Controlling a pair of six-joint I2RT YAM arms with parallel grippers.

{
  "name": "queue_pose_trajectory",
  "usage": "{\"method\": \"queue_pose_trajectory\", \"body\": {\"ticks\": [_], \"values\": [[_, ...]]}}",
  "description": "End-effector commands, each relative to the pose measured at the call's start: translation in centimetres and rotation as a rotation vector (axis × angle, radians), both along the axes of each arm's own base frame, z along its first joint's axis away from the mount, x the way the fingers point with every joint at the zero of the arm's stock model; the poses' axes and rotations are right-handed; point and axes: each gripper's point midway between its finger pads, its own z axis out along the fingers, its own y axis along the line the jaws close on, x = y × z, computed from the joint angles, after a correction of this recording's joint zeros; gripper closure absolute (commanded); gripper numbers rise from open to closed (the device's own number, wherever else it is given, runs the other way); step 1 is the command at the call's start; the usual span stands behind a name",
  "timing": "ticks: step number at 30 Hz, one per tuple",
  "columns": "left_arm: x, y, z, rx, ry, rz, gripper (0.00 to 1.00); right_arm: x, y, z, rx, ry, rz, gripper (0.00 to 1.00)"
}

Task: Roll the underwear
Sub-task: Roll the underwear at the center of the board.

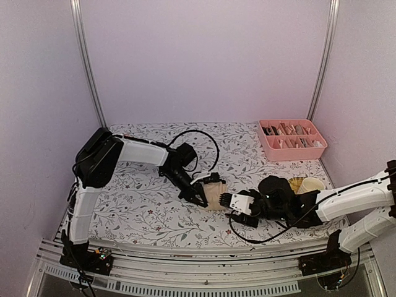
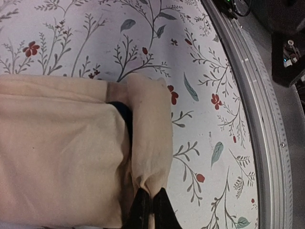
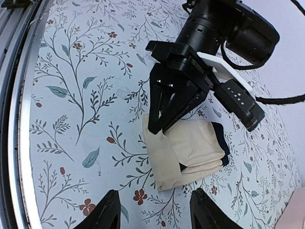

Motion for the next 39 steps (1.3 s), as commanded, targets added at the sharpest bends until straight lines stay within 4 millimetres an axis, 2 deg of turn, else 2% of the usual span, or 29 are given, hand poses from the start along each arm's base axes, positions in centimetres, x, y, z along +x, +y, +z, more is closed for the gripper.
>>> {"method": "queue_pose_trajectory", "body": {"ticks": [1,5,9,17,22,28,30,34,35,39], "values": [[-0.2,1.1,-1.1,0.079,0.186,0.038,1.0,2.0,2.4,-0.2,-0.089,-0.147,0.02,0.49],[0.0,1.0,-1.8,0.111,0.255,0.035,1.0,3.4,3.6,-2.5,-0.203,-0.196,0.032,0.5],[0.3,1.1,-1.9,0.112,0.283,0.04,1.0,3.8,4.4,-4.6,-0.281,-0.212,0.064,0.51],[0.5,1.2,-2.2,0.124,0.288,0.034,1.0,5.2,4.0,-8.2,-0.407,-0.225,0.021,0.54],[0.4,1.2,-2.4,0.127,0.296,0.027,1.0,5.6,3.9,-9.6,-0.442,-0.218,0.008,0.64],[0.4,1.4,-2.2,0.13,0.278,0.023,1.0,5.5,3.8,-10.6,-0.462,-0.181,0.004,0.91],[0.4,1.4,-1.8,0.121,0.266,0.015,0.99,5.5,3.8,-10.7,-0.463,-0.16,0.002,0.96],[0.4,1.5,-0.5,0.09,0.221,0.003,0.82,5.4,3.8,-10.6,-0.448,-0.094,-0.002,0.97],[0.4,1.6,-0.1,0.085,0.203,0.002,0.69,5.2,3.7,-10.7,-0.444,-0.058,-0.003,0.97],[1.4,1.6,2.3,0.043,0.078,0.016,0.45,4.4,4.5,-10.2,-0.415,0.053,0.017,0.97]]}}
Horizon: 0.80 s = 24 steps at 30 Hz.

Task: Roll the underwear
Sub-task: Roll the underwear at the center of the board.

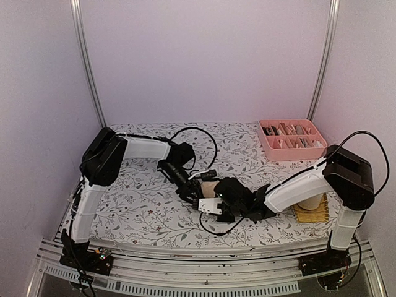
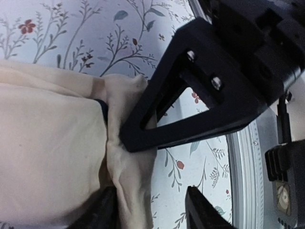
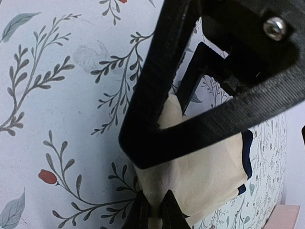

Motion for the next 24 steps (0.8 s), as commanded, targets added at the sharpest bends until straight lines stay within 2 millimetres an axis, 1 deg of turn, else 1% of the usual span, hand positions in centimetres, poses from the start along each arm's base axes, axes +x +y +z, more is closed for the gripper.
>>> {"method": "queue_pose_trajectory", "body": {"ticks": [1,5,7,8,9,10,12,14,16,18,19,20,22,24], "values": [[1.8,0.7,2.3,-0.022,-0.19,0.02,0.39,-2.0,-0.4,-1.6,-0.021,0.209,-0.009,0.97],[2.7,1.2,5.4,-0.087,-0.33,0.054,0.17,-3.1,0.0,-1.6,-0.006,0.327,-0.003,0.97],[3.0,1.7,6.5,-0.118,-0.399,0.073,0.04,-3.4,0.2,-1.5,-0.002,0.373,-0.006,0.97],[3.3,1.9,6.9,-0.137,-0.44,0.089,0.02,-3.6,0.2,-1.6,-0.001,0.398,-0.012,0.97],[3.5,2.3,7.1,-0.151,-0.471,0.108,0.02,-3.7,0.2,-1.5,-0.001,0.421,-0.013,0.97],[3.8,2.7,8.2,-0.178,-0.52,0.126,0.01,-3.7,0.3,-1.4,0.006,0.447,-0.023,0.97],[3.8,3.4,8.6,-0.211,-0.58,0.148,0.01,-3.7,0.4,-1.3,0.018,0.507,-0.032,0.97],[3.1,4.3,8.3,-0.227,-0.621,0.156,0.01,-3.7,0.4,-1.3,0.024,0.578,-0.054,0.97],[2.6,4.7,8.3,-0.25,-0.668,0.156,0.01,-3.3,0.1,-1.6,0.023,0.646,-0.088,0.97],[2.1,5.2,8.2,-0.275,-0.706,0.157,0.01,-3.4,-0.2,-2.1,0.01,0.726,-0.12,0.97],[1.8,5.4,7.9,-0.285,-0.73,0.152,0.02,-3.7,-0.7,-2.7,-0.002,0.773,-0.136,0.97],[1.5,5.7,7.9,-0.295,-0.748,0.15,0.02,-3.3,0.0,-2.2,0.019,0.801,-0.136,0.97],[0.8,6.2,7.6,-0.317,-0.797,0.136,0.04,-3.3,0.2,-2.2,0.031,0.872,-0.149,0.97],[0.2,6.4,7.8,-0.35,-0.862,0.12,0.08,-3.4,0.3,-2.3,0.039,0.94,-0.156,0.97]]}}
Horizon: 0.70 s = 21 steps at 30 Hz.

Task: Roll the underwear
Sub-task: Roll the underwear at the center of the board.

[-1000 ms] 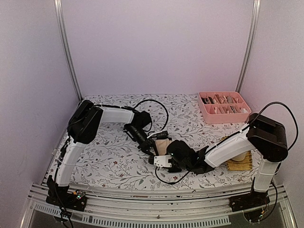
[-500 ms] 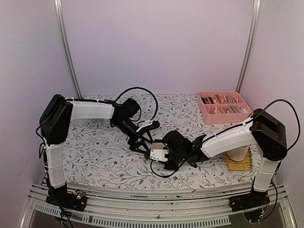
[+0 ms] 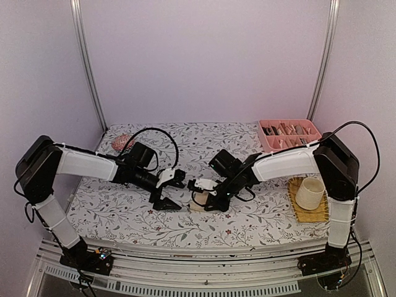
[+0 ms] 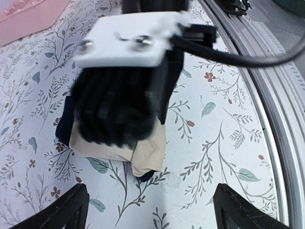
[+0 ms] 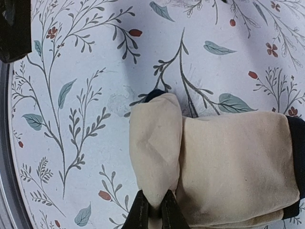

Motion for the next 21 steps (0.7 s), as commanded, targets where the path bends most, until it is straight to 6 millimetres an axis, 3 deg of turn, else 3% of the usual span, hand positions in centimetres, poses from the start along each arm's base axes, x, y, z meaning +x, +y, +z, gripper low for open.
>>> {"method": "queue_pose_trajectory", "body": {"ticks": [1,4,10,16,21], "values": [[0.2,-0.5,2.1,-0.1,-0.242,-0.037,0.1,-2.4,-1.6,-2.6,-0.066,0.288,-0.032,0.97],[-0.7,-0.7,1.6,-0.083,-0.351,-0.043,0.15,-2.2,-1.3,-2.4,-0.053,0.368,-0.042,0.97],[-2.2,-2.0,-0.9,0.014,-0.6,-0.037,0.15,-2.7,-0.7,-1.7,0.004,0.542,-0.045,0.96],[-2.7,-3.2,-2.5,0.059,-0.687,-0.043,0.16,-3.5,-1.0,-1.9,0.006,0.615,-0.051,0.96],[-2.8,-4.3,-3.4,0.089,-0.71,-0.047,0.28,-3.8,-1.3,-2.5,0.005,0.632,-0.059,0.96]]}}
